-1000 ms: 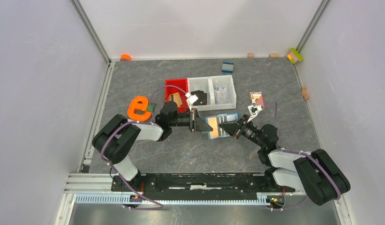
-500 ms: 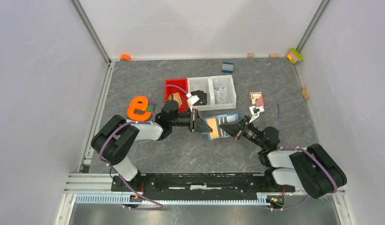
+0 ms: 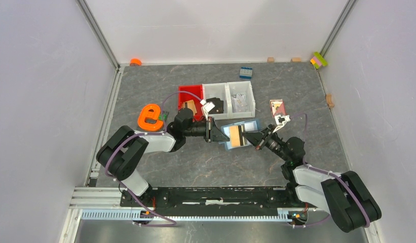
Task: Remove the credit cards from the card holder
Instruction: Remove the credit card from the card holder.
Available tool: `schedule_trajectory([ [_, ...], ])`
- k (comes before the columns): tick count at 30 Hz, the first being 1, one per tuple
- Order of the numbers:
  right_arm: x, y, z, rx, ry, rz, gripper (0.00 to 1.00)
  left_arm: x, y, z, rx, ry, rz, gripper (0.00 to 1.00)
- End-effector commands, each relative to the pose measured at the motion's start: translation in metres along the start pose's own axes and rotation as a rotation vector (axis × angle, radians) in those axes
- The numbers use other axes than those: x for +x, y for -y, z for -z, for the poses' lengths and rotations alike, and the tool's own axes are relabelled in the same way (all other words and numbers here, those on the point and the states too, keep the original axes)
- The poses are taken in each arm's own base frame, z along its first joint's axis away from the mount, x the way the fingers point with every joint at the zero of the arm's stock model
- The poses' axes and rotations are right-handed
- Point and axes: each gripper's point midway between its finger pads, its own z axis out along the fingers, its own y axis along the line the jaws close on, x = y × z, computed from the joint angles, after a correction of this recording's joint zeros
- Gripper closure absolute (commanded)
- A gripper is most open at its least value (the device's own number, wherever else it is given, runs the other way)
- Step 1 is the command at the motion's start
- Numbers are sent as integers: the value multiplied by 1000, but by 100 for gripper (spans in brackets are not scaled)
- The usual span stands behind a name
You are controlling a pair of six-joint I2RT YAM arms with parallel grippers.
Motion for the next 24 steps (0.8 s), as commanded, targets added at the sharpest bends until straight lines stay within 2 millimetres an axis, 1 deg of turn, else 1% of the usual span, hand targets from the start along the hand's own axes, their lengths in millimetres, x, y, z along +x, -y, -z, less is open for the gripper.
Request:
schedule_trajectory([
  [1,-6,11,4,46,41,12,100,-14,2,3,-6,47,-67,95],
  [4,-7,6,3,18,35,15,100,-15,2,3,-6,48,-67,98],
  [7,-6,-5,1,-45,18,12,100,-14,1,2,-3,41,-61,98],
  [8,-7,-10,0,-67,20,9,98,-13,2,2,0,40,-57,98],
  [13,-5,-26,0,-156,7,-7,79,-14,3,2,7,42,-56,98],
  [16,-2,-29,-3,-172,-10,-4,73,-14,3,2,6,45,-59,98],
  [20,5,-32,-9,-181,-50,15,72,-14,3,3,7,45,-58,98],
  [24,11,-31,-14,-178,-81,21,73,-15,4,3,9,47,-59,98],
])
